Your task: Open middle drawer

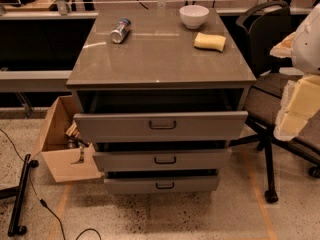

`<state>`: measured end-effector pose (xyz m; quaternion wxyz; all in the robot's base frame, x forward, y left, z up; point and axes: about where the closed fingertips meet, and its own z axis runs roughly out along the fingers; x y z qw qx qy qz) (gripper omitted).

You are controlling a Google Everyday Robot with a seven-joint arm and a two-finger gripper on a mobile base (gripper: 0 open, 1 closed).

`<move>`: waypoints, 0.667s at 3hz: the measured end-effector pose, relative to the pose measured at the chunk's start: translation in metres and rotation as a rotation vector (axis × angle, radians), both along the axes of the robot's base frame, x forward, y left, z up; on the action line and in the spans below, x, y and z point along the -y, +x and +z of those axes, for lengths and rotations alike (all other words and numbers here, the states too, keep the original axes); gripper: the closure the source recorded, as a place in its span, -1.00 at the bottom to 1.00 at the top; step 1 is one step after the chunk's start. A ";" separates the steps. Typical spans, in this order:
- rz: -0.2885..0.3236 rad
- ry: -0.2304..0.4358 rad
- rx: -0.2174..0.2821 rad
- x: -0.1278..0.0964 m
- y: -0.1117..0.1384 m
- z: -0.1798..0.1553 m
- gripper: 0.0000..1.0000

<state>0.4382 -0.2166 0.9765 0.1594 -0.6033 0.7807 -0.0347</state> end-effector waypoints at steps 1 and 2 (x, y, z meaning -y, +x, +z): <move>0.000 0.000 0.000 0.000 0.000 0.000 -1.00; -0.015 0.012 0.027 0.001 0.000 -0.013 -1.00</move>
Offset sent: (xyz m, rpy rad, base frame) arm 0.0014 -0.0071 -0.0832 0.0773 -0.1478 -0.0897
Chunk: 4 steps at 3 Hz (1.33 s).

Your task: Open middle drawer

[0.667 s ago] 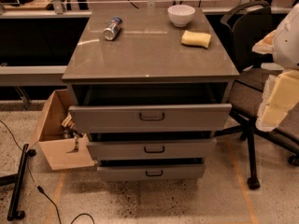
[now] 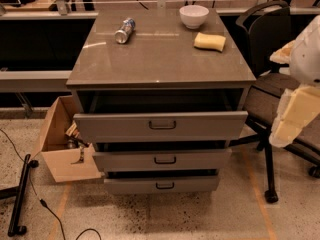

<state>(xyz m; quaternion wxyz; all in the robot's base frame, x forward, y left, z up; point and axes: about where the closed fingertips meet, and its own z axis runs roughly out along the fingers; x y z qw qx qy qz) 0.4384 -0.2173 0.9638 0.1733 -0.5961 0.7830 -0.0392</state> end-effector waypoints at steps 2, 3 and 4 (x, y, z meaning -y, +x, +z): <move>0.139 0.035 0.002 -0.019 -0.015 -0.142 -1.00; 0.251 0.018 -0.014 -0.046 0.002 -0.227 -1.00; 0.250 0.018 0.057 -0.048 0.022 -0.234 -1.00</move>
Offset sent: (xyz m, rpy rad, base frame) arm 0.0293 0.0473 -0.2698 0.0740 -0.1413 0.2662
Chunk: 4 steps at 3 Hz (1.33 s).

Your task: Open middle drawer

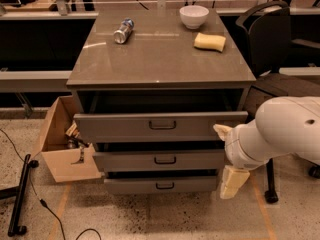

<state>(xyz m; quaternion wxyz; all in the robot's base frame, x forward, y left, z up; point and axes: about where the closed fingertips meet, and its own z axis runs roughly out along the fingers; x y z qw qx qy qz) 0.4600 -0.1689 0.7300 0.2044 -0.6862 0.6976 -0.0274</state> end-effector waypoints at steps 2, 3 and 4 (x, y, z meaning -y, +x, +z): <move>-0.016 -0.007 0.021 0.004 0.012 -0.046 -1.00; 0.005 -0.002 0.049 0.006 0.032 -0.098 -1.00; 0.035 -0.003 0.040 0.004 0.043 -0.141 -1.00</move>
Offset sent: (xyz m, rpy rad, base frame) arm 0.0312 -0.0168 -0.1401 -0.0294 -0.0519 -0.0526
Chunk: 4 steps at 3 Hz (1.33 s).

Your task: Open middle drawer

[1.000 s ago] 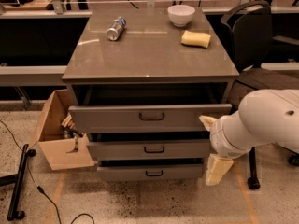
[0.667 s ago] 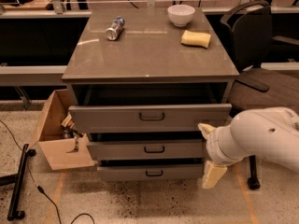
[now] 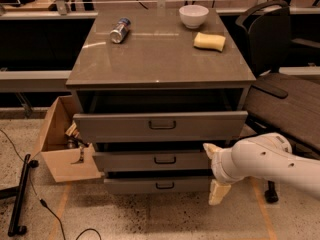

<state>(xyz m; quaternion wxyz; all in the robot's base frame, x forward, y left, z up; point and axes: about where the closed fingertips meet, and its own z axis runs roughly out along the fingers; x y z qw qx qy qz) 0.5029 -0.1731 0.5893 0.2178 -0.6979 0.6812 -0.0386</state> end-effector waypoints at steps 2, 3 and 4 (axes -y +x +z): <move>0.039 0.052 -0.015 0.001 0.037 -0.068 -1.00; 0.041 0.051 0.000 0.009 0.066 -0.094 -1.00; 0.032 0.051 -0.003 0.015 0.090 -0.120 -1.00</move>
Offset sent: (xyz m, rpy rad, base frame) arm 0.0689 -0.0032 -0.0993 0.0685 -0.0062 0.0656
